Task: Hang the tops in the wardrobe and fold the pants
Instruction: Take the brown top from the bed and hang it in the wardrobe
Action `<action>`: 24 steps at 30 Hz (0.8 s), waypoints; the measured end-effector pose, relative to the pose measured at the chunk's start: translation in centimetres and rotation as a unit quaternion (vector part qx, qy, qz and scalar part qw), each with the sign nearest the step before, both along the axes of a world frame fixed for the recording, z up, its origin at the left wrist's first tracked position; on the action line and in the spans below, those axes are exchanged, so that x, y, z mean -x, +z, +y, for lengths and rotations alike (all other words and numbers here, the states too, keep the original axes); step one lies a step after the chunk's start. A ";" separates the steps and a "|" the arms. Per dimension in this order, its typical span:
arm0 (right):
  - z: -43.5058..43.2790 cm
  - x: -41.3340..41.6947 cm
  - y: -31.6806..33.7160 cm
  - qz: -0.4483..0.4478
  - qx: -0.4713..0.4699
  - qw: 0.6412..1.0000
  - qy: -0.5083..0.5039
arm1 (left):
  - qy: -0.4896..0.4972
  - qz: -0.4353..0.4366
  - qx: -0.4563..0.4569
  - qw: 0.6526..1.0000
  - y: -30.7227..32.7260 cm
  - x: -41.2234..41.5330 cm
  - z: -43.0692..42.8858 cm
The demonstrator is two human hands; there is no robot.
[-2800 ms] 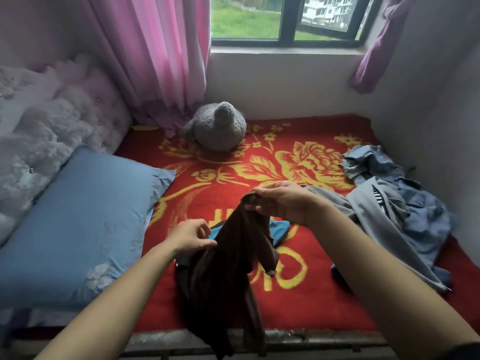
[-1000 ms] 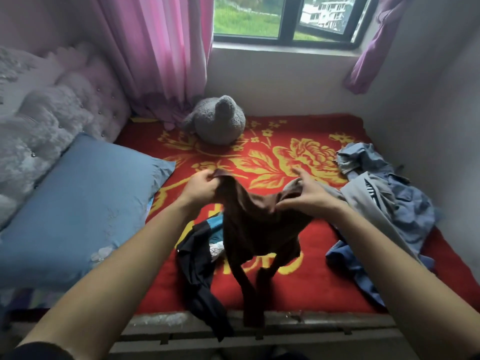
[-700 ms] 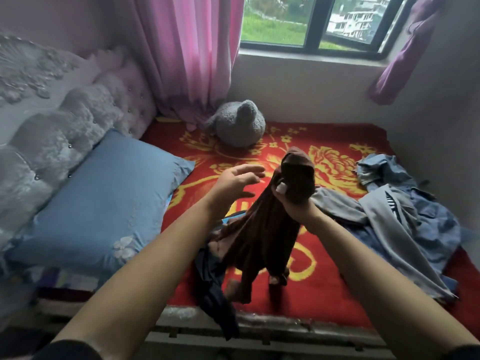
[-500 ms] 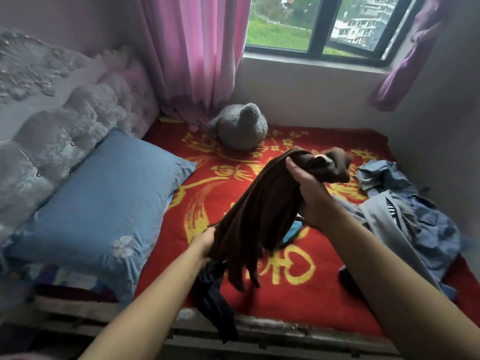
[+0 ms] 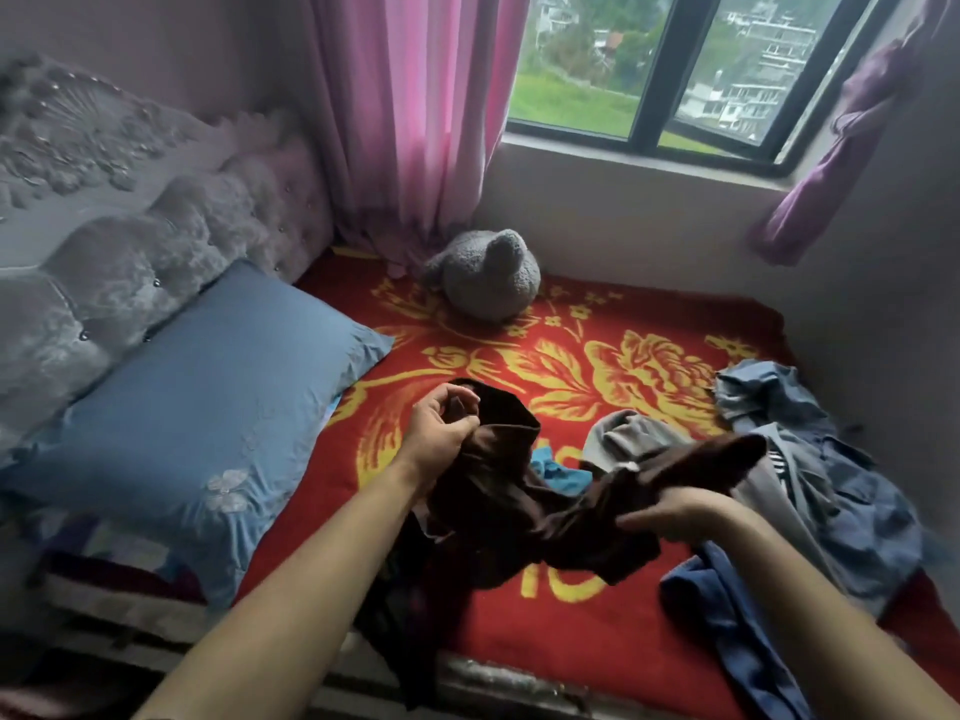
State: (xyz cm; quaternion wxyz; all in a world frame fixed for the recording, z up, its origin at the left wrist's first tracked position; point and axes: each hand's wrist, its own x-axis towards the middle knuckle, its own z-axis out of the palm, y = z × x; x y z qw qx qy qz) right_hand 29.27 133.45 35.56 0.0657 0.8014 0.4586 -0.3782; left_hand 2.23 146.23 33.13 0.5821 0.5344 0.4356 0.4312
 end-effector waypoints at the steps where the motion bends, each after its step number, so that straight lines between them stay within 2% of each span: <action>1: -0.2 -0.7 -1.0 -0.050 0.015 0.995 0.079 | -0.028 -0.003 -0.015 0.999 1.1 -0.1 -0.4; 2: 0.0 -0.9 -1.6 -0.069 -0.017 0.990 0.121 | -0.053 -0.016 -0.016 0.998 1.9 -0.2 -1.0; 3: 0.4 -0.7 -2.1 -0.044 -0.078 0.989 0.120 | -0.079 -0.044 -0.005 0.996 2.9 -0.3 -1.8; 5: 1.5 0.6 -1.8 0.103 -0.210 0.971 0.051 | -0.114 -0.088 0.019 0.989 4.1 -0.9 -3.7; 7: 2.9 2.2 -0.8 0.242 -0.295 0.924 0.023 | -0.121 -0.092 0.030 0.988 5.0 -1.4 -5.7; 9: 4.4 3.6 0.1 0.345 -0.306 0.885 0.066 | -0.105 -0.086 0.041 0.990 5.6 -1.0 -7.7; 11: 5.5 5.6 0.6 0.406 -0.232 0.871 0.153 | -0.069 -0.071 0.045 0.994 6.1 0.7 -9.7; 13: 5.8 8.6 0.3 0.400 -0.159 0.861 0.271 | -0.012 -0.060 0.038 0.997 6.7 3.6 -11.7; 15: 5.4 12.5 -0.2 0.327 -0.196 0.857 0.346 | 0.065 -0.061 0.037 0.995 7.3 7.2 -14.4; 18: 3.4 18.2 0.4 0.309 -0.304 0.847 0.307 | 0.210 -0.025 0.039 0.977 7.4 12.5 -19.2; 21: 0.4 23.7 2.7 0.385 -0.309 0.817 0.298 | 0.372 0.069 0.042 0.925 7.4 17.1 -24.2; 24: -3.7 28.5 5.6 0.400 -0.308 0.769 0.391 | 0.463 0.204 0.012 0.863 7.4 20.9 -29.4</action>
